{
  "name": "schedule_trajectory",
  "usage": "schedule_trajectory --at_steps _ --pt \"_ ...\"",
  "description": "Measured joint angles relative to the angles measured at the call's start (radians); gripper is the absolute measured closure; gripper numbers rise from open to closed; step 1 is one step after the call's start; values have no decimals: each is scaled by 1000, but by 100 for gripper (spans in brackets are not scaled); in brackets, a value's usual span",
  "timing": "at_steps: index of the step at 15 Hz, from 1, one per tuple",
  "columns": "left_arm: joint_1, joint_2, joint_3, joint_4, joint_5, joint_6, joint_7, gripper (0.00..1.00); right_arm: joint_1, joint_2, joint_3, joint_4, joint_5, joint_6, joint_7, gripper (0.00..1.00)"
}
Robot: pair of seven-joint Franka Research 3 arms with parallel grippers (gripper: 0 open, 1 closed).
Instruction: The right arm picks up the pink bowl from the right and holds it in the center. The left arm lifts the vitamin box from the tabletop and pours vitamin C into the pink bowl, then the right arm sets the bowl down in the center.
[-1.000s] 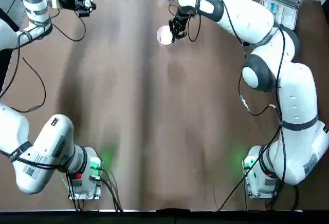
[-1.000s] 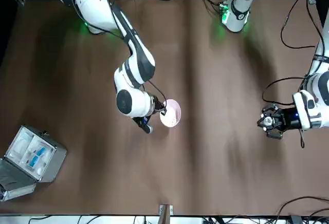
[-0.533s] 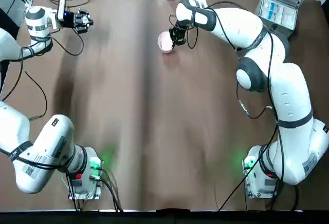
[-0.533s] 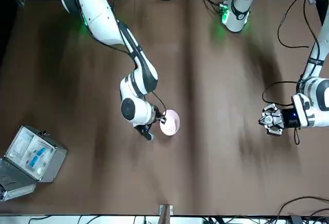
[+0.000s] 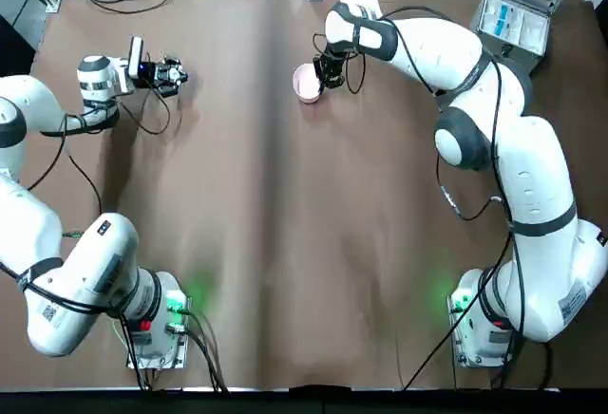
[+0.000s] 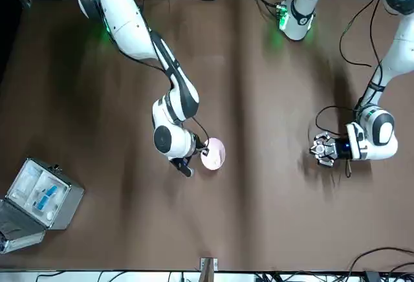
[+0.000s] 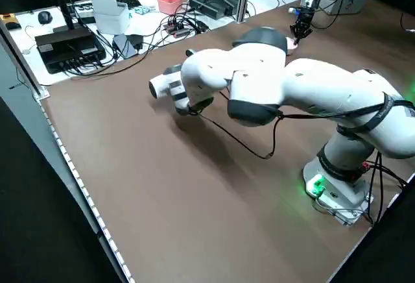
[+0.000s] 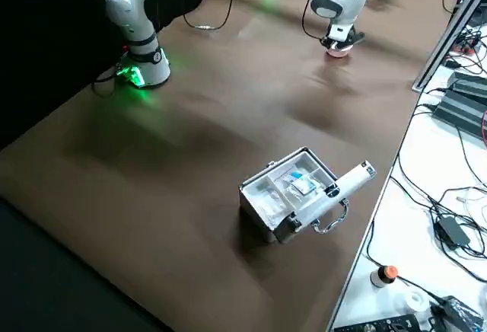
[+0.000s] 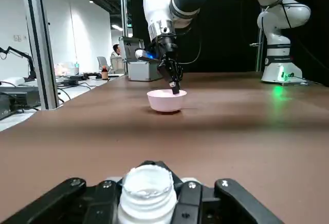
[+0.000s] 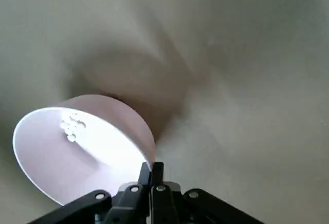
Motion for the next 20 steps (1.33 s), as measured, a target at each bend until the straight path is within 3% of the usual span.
schedule_trajectory --at_steps 4,9,14,16,20 --pt "-1 14 37 10 -1 0 18 90 0 11 0 0 0 0 -1 96" --pt "-5 31 61 15 -1 -1 39 89 -4 13 -1 0 0 1 -2 82" --pt "-28 57 76 25 -8 -1 101 82 -28 2 -5 21 0 -6 -3 39" --pt "-46 61 95 34 -32 -1 118 81 -37 -31 -15 34 -1 -76 -3 23" --pt "-60 63 109 39 -41 -1 164 78 -39 -145 -121 54 -50 -279 -3 20"
